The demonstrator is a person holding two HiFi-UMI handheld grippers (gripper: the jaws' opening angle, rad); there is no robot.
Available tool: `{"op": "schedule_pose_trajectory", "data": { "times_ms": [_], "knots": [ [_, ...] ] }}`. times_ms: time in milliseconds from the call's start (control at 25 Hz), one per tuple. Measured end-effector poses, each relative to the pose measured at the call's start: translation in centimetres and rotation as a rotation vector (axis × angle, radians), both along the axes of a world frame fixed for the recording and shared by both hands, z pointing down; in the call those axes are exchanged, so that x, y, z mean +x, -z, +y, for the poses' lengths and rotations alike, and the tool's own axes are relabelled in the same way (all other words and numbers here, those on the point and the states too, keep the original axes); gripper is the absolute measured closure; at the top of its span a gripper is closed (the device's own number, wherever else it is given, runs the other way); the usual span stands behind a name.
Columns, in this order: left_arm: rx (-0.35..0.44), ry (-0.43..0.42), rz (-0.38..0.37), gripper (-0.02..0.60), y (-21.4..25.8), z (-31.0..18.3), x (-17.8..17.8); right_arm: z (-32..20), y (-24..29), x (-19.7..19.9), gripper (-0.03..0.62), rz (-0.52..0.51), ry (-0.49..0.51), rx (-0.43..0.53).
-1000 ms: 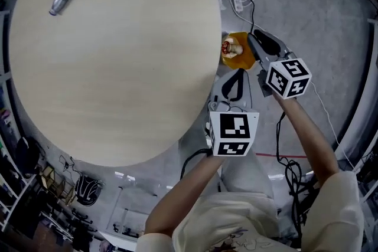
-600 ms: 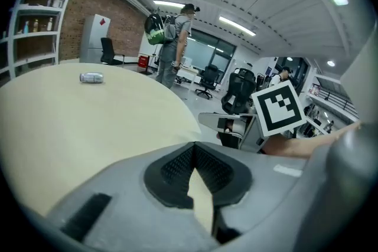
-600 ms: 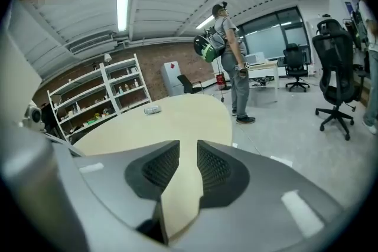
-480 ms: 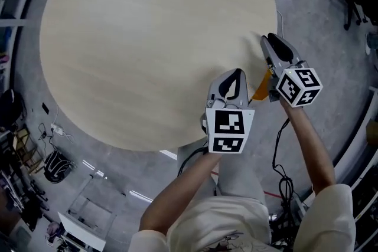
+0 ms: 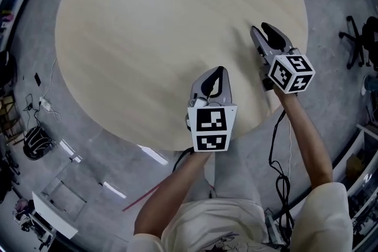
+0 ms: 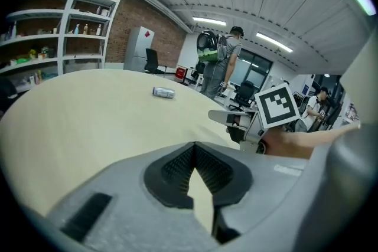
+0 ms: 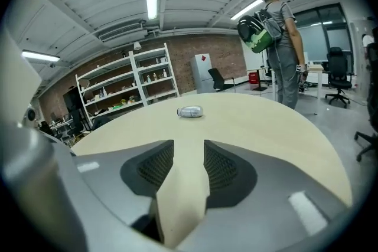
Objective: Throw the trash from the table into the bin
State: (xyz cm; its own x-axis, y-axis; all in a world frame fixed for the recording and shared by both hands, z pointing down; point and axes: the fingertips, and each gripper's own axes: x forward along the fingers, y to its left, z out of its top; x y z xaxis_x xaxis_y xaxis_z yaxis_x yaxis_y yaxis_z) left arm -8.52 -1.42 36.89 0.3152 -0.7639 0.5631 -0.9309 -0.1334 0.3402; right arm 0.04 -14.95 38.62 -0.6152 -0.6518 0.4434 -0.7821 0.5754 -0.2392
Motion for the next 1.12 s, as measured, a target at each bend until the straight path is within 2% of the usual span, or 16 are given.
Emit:
{"op": "schedule_pose_trajectory", "data": {
  "times_ms": [320,440,640,920,1120],
  "knots": [
    [-0.004,0.079,-0.006,0.577,-0.3,-2.2,-6.3,-6.2,-2.4,-7.2,0.404,0.11,0.158,-0.044],
    [0.0,0.097,0.004,0.577,-0.2,-3.5,-8.1,-9.6,-2.7,-9.5,0.348,0.25,0.258,0.013],
    [-0.004,0.102,0.023,0.577,-0.6,-4.9,-9.8,-13.7,-2.4,-12.5,0.319,0.503,0.461,0.129],
    [-0.002,0.108,0.037,0.577,-0.9,-6.4,-10.8,-16.4,-2.1,-15.1,0.312,0.685,0.586,0.192],
    [0.01,0.101,0.028,0.577,-0.5,-7.2,-11.1,-17.5,-2.9,-15.6,0.313,0.886,0.726,0.28]
  ]
}}
